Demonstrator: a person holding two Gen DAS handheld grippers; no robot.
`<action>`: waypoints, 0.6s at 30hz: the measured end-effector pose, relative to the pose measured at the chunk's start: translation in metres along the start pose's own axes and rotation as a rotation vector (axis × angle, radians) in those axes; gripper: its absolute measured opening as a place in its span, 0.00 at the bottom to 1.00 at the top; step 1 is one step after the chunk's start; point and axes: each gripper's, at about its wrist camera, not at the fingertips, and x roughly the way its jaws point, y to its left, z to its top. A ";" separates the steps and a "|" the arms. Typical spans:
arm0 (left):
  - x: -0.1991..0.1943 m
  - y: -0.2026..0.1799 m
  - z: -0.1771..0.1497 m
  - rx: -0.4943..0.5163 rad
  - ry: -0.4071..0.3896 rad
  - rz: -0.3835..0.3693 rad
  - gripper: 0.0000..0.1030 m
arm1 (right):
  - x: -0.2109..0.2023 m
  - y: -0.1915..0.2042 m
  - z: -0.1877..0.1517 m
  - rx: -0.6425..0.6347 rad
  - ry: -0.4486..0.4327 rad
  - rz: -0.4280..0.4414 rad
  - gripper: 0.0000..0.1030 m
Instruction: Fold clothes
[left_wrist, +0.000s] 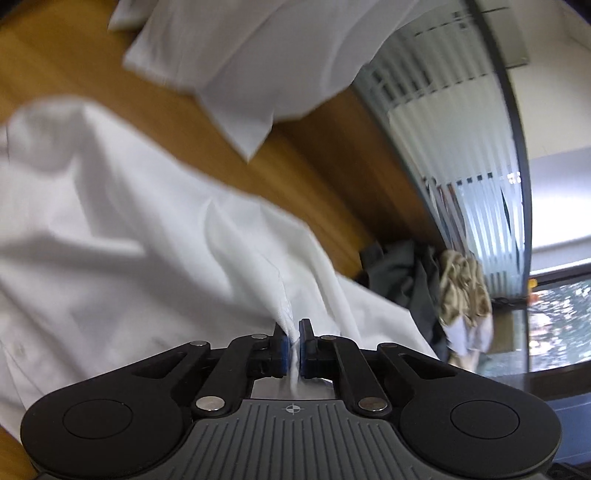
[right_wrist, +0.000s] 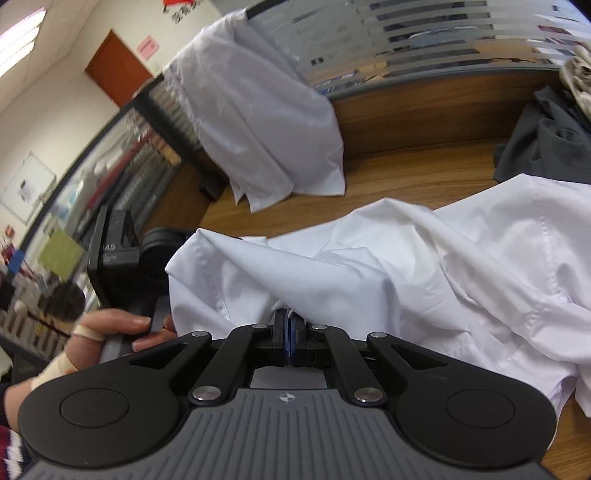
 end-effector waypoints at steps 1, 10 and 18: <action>-0.004 -0.004 0.003 0.036 -0.036 0.024 0.07 | -0.004 -0.002 0.001 0.014 -0.012 0.003 0.01; -0.016 -0.015 0.033 0.222 -0.168 0.121 0.08 | -0.027 -0.022 0.011 0.190 -0.077 0.104 0.00; -0.037 0.021 0.024 0.000 0.001 -0.066 0.55 | -0.006 -0.047 0.003 0.376 -0.099 0.116 0.01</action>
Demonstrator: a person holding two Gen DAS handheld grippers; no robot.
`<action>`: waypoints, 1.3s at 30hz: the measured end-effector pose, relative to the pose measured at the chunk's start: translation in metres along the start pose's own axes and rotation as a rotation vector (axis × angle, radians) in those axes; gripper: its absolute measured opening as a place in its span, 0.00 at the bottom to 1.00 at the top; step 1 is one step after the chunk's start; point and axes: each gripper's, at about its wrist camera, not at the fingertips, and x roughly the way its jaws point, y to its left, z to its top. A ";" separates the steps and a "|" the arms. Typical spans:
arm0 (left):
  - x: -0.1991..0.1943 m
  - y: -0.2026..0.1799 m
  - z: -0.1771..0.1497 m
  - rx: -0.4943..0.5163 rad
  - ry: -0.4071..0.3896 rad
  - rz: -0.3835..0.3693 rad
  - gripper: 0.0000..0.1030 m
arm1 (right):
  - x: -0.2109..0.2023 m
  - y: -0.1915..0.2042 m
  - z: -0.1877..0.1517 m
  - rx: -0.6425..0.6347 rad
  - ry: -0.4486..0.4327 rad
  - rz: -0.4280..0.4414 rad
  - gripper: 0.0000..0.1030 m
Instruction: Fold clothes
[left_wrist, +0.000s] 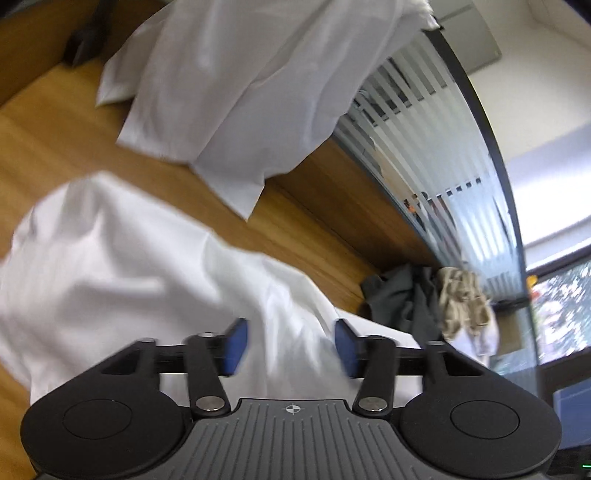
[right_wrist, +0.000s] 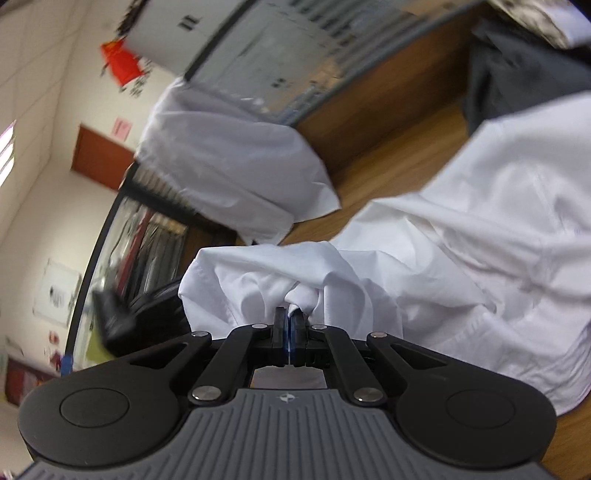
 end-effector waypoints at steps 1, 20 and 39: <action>-0.005 0.005 -0.003 -0.037 0.014 -0.023 0.55 | 0.003 -0.005 0.000 0.028 -0.003 -0.006 0.01; 0.011 -0.045 -0.122 0.635 0.005 0.123 0.85 | 0.035 -0.015 0.017 0.244 0.071 0.015 0.03; 0.078 -0.019 -0.097 0.663 -0.171 0.559 0.12 | 0.000 -0.028 -0.005 0.361 -0.078 0.114 0.01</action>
